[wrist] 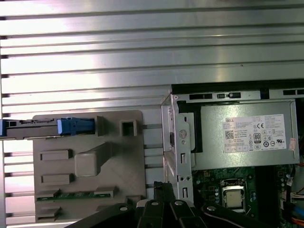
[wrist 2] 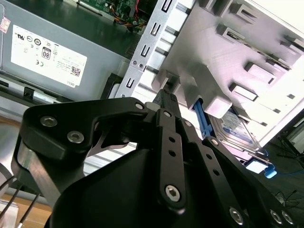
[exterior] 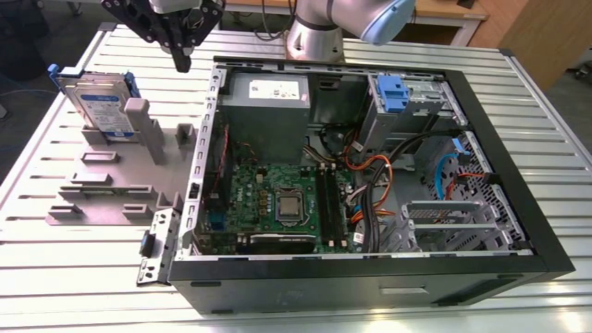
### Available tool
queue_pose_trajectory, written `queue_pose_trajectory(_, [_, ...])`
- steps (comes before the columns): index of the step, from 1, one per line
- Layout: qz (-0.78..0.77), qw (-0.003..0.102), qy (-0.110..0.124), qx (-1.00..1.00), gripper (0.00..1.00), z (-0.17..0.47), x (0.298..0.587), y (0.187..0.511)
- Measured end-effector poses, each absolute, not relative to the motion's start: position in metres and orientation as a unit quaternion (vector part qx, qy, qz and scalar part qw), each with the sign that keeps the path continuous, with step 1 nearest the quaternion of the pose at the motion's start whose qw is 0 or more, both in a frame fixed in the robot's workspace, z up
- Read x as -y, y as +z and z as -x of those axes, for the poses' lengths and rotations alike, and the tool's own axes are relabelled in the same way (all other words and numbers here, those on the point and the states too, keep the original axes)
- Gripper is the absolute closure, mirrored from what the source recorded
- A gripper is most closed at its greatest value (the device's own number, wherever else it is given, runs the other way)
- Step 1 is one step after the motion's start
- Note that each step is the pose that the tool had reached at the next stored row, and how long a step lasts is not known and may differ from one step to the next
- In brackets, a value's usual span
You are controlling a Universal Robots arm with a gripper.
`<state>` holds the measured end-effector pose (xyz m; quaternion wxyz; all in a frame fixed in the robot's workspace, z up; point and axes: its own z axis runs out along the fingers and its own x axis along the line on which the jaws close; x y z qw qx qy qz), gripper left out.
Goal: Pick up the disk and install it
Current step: 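Reach for the disk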
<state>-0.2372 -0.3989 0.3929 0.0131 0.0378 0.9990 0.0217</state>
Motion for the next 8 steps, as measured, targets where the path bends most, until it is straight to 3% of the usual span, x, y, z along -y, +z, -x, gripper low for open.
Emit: queue_pose_trajectory(8, [-0.038,0.013,0.022,-0.999,0.89,0.2393,0.3989,0.3929])
